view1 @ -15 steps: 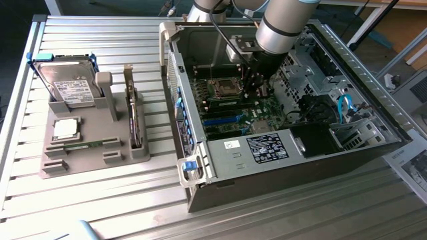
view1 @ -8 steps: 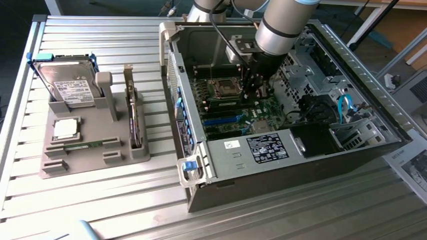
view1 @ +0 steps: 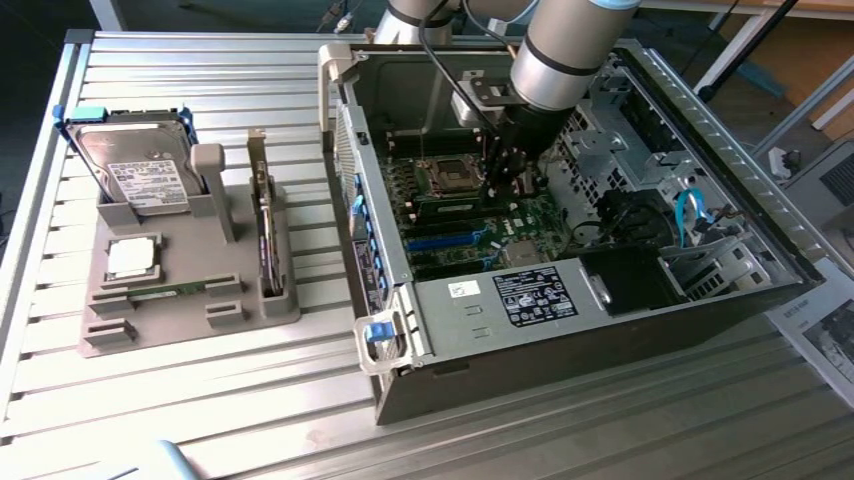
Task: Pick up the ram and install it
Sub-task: 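Insert the ram into the slot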
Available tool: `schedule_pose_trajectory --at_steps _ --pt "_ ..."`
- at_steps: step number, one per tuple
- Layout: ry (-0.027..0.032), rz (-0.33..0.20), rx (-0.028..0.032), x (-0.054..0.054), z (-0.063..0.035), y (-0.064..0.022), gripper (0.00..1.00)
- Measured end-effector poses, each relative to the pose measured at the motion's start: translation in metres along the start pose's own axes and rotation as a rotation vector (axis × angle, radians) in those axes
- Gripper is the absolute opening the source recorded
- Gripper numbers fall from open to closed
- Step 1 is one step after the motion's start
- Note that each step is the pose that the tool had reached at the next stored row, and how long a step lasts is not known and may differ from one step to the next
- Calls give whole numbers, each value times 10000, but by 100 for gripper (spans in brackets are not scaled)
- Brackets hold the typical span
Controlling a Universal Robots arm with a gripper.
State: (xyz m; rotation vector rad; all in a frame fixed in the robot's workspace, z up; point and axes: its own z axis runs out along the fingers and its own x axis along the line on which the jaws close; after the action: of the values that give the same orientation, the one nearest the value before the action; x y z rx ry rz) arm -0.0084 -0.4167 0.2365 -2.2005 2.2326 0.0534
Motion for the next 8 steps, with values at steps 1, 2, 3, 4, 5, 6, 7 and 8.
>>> schedule_pose_trajectory --at_steps 1,2,3,4,5,6,7,8 --pt "0 2 -1 0 0 -2 12" --pt "0 1 -1 0 0 -6 12" --pt "0 0 -1 0 0 -19 12" --pt "1 3 -3 0 -1 -33 12" --pt "1 2 0 0 -1 -35 12" --pt "1 1 -1 0 -1 -36 12" --pt "1 1 -1 0 -1 -36 12" --pt "0 0 0 -1 -2 -37 12"
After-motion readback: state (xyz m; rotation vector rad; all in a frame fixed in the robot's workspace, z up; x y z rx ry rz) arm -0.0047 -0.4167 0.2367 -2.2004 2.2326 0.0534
